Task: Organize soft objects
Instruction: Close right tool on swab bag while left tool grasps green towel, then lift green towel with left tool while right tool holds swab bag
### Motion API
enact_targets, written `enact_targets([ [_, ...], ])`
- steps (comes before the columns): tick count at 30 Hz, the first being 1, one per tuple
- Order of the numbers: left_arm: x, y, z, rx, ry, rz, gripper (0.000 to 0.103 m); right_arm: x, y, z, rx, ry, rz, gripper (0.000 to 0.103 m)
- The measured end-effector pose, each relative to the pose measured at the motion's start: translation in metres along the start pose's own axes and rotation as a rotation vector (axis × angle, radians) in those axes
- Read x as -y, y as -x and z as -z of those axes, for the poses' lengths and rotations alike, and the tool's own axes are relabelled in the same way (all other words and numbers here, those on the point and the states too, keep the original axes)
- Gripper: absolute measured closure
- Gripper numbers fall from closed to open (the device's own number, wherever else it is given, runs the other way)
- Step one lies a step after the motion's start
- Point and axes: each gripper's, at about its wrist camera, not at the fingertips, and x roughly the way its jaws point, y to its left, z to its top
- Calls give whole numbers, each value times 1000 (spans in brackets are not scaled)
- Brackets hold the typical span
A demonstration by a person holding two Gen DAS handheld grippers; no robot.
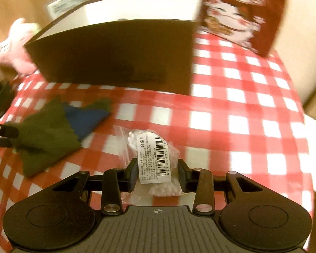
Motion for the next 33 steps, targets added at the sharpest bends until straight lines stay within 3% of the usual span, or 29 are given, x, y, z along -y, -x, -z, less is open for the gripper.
enact_targets([
  [1, 0, -2, -1, 2, 5, -5, 50, 4, 2, 1, 1, -13, 10, 64],
  [2, 2, -2, -2, 12, -3, -13, 57, 8, 4, 2, 2, -26, 21, 64],
  [3, 5, -2, -3, 21, -21, -29, 73, 12, 6, 3, 2, -38, 30, 64],
  [5, 11, -3, -6, 22, -69, -47, 91, 21, 10, 6, 6, -63, 42, 64],
  [9, 40, 3, -10, 82, -270, -122, 98, 28, 20, 10, 16, -91, 56, 64],
  [13, 87, 12, 3, 179, -570, -196, 99, 29, 25, 14, 22, -101, 57, 64],
  [16, 118, 12, 23, 215, -761, -200, 99, 30, 27, 17, 24, -108, 57, 64],
  [19, 135, 4, 43, 201, -877, -175, 99, 31, 29, 18, 27, -113, 57, 64],
  [24, 147, -19, 58, 119, -909, -123, 97, 33, 31, 20, 25, -118, 59, 64],
  [28, 150, -39, 54, 85, -871, -111, 89, 33, 33, 23, 21, -121, 57, 64],
  [33, 148, -33, 62, 76, -878, -65, 60, 32, 35, 25, 19, -123, 47, 64],
])
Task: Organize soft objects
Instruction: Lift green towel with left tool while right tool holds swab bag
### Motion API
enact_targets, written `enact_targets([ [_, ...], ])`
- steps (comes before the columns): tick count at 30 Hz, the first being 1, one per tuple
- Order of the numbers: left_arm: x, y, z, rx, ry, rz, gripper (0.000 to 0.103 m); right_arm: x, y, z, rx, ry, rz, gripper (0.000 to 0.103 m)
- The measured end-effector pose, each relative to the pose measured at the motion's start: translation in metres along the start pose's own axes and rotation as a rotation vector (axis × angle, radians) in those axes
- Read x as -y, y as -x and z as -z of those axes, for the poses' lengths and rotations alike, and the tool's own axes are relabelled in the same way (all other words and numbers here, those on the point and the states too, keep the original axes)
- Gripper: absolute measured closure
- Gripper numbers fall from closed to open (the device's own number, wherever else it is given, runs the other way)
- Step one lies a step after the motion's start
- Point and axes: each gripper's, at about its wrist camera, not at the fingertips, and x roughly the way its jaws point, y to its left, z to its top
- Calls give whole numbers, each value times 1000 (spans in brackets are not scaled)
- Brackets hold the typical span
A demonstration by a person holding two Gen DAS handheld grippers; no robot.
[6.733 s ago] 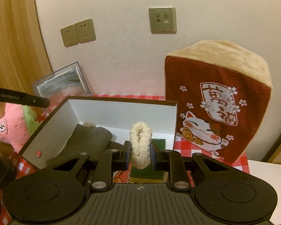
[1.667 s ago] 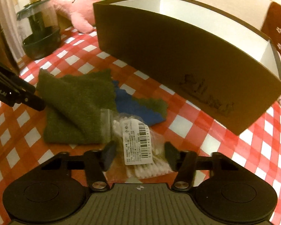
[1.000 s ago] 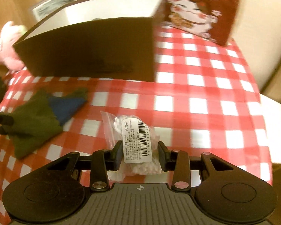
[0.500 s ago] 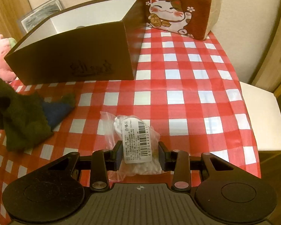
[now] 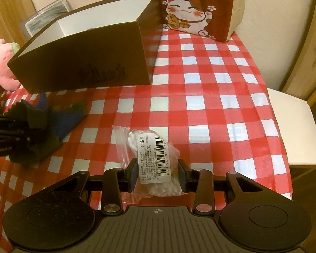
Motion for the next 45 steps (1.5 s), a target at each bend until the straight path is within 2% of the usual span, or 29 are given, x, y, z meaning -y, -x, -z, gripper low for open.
enact_targets([
  [6, 19, 2, 18, 6, -156, -53, 55, 2, -2, -1, -5, -8, -13, 64],
  [12, 23, -9, 19, 2, -211, -112, 57, 3, -5, -2, -11, -5, -21, 64],
  [23, 5, -21, 3, -8, -198, -119, 67, 3, -9, -3, -13, -2, -23, 64],
  [25, 4, -21, 1, -14, -195, -116, 72, 4, -9, -4, -12, -1, -23, 64],
  [27, 4, -21, 0, -17, -205, -128, 84, 3, -10, -4, -11, 0, -24, 64],
  [30, -3, -20, -5, -31, -165, -109, 88, 3, -10, -4, -10, 0, -25, 64],
  [45, -19, -6, -13, -35, -57, -89, 89, 3, -7, -5, 3, -5, -22, 64],
])
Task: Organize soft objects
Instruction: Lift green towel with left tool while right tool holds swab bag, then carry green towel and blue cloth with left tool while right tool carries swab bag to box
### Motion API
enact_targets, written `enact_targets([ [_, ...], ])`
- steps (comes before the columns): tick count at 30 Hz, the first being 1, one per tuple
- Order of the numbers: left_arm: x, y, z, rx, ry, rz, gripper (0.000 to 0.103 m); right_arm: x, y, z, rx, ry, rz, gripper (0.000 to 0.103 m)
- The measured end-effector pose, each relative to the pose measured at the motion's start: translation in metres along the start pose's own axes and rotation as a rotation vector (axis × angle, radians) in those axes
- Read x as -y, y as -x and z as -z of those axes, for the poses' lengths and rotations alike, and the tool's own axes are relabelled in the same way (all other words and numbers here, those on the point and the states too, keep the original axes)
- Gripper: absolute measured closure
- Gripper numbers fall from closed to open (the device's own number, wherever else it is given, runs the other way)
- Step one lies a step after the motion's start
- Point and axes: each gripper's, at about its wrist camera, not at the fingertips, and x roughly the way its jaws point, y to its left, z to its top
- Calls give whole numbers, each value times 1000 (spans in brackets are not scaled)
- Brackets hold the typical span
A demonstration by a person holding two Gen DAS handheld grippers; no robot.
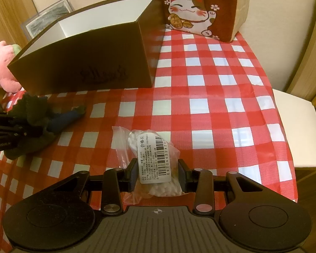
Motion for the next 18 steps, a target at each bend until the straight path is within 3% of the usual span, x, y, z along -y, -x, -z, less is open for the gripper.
enact_targets([
  [18, -48, 68, 8, 112, 186, -30, 91, -19, 28, -15, 82, 40, -49, 64],
])
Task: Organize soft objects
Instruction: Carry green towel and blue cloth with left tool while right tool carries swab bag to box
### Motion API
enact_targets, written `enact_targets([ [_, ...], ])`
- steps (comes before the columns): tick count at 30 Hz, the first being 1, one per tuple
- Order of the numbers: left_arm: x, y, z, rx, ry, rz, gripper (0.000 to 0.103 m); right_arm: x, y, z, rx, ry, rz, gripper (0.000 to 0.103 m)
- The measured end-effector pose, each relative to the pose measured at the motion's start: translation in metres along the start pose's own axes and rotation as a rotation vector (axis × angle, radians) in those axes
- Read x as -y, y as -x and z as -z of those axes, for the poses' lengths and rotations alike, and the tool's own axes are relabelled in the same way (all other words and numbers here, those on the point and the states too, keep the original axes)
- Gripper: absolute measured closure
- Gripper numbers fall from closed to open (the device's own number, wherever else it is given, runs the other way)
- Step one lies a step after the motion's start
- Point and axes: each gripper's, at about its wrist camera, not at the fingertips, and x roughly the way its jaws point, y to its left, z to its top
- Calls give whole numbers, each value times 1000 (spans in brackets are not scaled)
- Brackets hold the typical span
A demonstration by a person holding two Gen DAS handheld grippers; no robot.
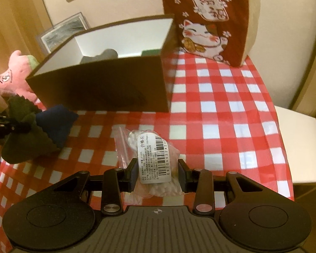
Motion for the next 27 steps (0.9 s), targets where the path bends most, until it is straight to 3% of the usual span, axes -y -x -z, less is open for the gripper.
enact_targets([
  [12, -13, 44, -12, 100, 62, 9, 91, -18, 20, -23, 63, 40, -48, 64],
  [27, -21, 86, -61, 253, 57, 4, 91, -38, 37, -72, 168, 96, -87, 64],
])
